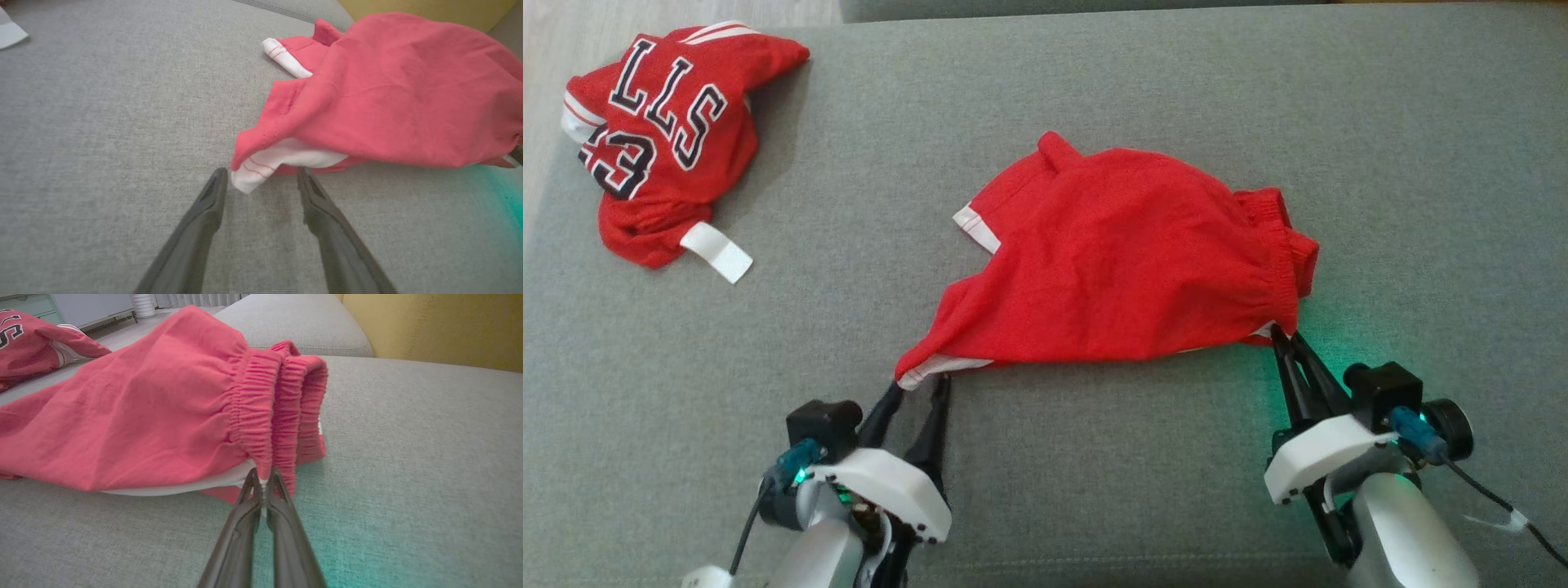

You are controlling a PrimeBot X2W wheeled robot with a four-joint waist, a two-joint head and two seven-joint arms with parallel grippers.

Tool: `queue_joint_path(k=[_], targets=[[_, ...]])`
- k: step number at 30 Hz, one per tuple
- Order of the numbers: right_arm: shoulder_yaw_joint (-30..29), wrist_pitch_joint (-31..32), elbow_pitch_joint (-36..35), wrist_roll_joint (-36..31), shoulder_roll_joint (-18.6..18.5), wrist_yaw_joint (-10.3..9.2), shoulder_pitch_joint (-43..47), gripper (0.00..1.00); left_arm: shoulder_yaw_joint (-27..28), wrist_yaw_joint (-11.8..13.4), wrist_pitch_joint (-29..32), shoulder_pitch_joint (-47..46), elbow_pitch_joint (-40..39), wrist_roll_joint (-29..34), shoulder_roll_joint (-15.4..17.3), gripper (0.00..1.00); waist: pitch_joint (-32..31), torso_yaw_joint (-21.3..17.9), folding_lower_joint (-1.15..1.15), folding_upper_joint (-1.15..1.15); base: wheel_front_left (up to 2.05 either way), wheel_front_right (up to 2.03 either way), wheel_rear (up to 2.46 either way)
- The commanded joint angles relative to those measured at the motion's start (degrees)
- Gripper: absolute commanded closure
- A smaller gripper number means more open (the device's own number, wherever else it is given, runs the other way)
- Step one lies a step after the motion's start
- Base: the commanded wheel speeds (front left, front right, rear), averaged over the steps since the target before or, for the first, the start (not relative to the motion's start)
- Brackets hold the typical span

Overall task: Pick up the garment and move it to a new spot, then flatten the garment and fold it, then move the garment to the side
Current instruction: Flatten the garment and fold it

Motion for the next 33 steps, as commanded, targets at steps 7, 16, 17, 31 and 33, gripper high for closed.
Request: queue_joint_path(k=[7,16,17,31,33], targets=[[1.2,-0.6,-1.9,0.6,-0.2,0.42,-0.9,1.00,1.3,-0.4,-0.7,-1.4,-4.9,-1.2,0.1,1.00,-0.7,-0.2,0.00,0.00,0.00,0.00,0.00],[0.5,-0.6,-7.4,1.6,-0.2,0.42,-0.1,1.00,3.7,-1.0,-0.7,0.7,-12.1,0.0,0.1,1.00,-2.9,0.0,0.00,0.00,0.00,0.00,0.00],[0.3,-0.6,-8.8,1.7,-0.2,0.42,0.0,1.00,4.3,-1.1,-0.7,0.9,-13.3,0.3,0.1,1.00,-3.3,-0.1,0.00,0.00,0.00,0.00,0.00],[-1.2,-0.6,-36.6,3.7,-0.2,0.42,4.1,1.00,8.9,-2.3,-0.5,1.4,-36.0,3.5,4.1,1.00,-10.7,-2.1,0.00,0.00,0.00,0.00,0.00],[-0.9,-0.6,-40.7,4.4,-0.4,0.42,4.8,1.00,9.0,-2.3,0.5,0.6,-40.2,3.9,5.4,1.00,-11.2,-2.4,0.00,0.00,0.00,0.00,0.00]])
